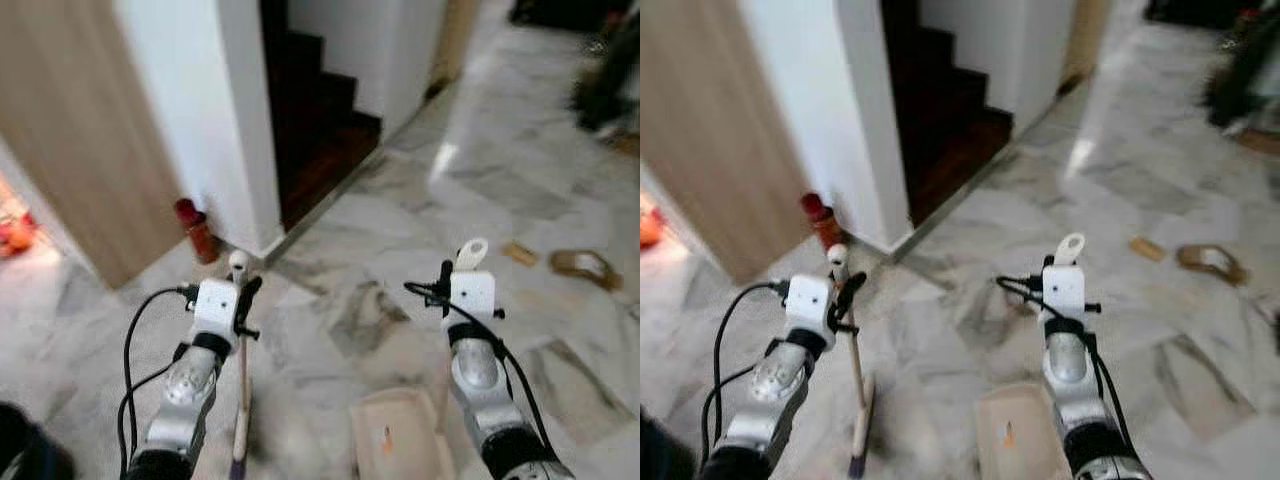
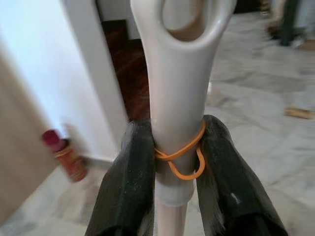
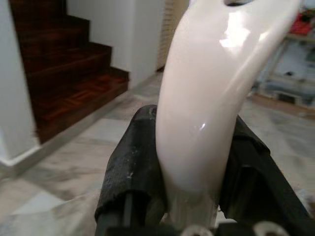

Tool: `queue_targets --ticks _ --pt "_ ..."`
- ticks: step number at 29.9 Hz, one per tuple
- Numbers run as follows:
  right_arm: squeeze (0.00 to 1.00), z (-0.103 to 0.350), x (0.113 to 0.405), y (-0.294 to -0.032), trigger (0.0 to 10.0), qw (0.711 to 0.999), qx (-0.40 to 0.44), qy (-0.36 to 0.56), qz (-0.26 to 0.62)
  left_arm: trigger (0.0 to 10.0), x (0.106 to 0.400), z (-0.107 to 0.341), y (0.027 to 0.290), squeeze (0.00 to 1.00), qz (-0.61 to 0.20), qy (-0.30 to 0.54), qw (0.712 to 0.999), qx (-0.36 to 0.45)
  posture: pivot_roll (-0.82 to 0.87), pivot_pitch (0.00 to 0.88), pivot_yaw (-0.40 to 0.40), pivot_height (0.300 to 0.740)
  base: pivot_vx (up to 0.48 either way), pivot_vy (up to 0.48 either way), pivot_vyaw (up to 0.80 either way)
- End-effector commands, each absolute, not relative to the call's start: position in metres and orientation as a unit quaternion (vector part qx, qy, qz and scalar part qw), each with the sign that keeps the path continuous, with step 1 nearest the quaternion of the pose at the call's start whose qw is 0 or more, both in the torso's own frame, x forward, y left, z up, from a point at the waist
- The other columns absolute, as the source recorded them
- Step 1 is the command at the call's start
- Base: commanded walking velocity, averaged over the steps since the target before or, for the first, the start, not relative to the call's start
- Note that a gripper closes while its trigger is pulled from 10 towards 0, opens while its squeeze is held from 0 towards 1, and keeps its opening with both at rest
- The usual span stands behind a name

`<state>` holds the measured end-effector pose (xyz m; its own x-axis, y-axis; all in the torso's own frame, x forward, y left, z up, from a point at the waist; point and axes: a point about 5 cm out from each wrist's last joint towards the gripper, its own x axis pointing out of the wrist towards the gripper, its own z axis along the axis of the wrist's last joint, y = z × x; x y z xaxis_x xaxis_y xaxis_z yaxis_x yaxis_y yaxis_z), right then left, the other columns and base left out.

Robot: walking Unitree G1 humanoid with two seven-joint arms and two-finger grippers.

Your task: Sweep floor

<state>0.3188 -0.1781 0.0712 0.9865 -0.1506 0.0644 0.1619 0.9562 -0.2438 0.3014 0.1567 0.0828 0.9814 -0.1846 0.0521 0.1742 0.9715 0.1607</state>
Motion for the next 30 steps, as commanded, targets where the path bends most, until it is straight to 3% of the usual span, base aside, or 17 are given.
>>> queue_targets --ticks 1,30 --pt "0.0 0.0813 0.3232 -0.1744 10.0 0.988 -0.124 -0.047 -0.075 10.0 0.3042 0.0884 0.1599 0.0 -0.088 -0.047 0.991 0.088 -0.02 0.0 0.076 0.74 0.0 0.0 -0.8" --pt "0.0 0.0848 0.3291 -0.1689 10.0 0.99 -0.118 -0.045 -0.063 10.0 0.3061 0.0927 0.163 0.0 -0.078 -0.058 0.992 0.083 0.05 0.0 0.05 0.74 0.0 0.0 -0.8"
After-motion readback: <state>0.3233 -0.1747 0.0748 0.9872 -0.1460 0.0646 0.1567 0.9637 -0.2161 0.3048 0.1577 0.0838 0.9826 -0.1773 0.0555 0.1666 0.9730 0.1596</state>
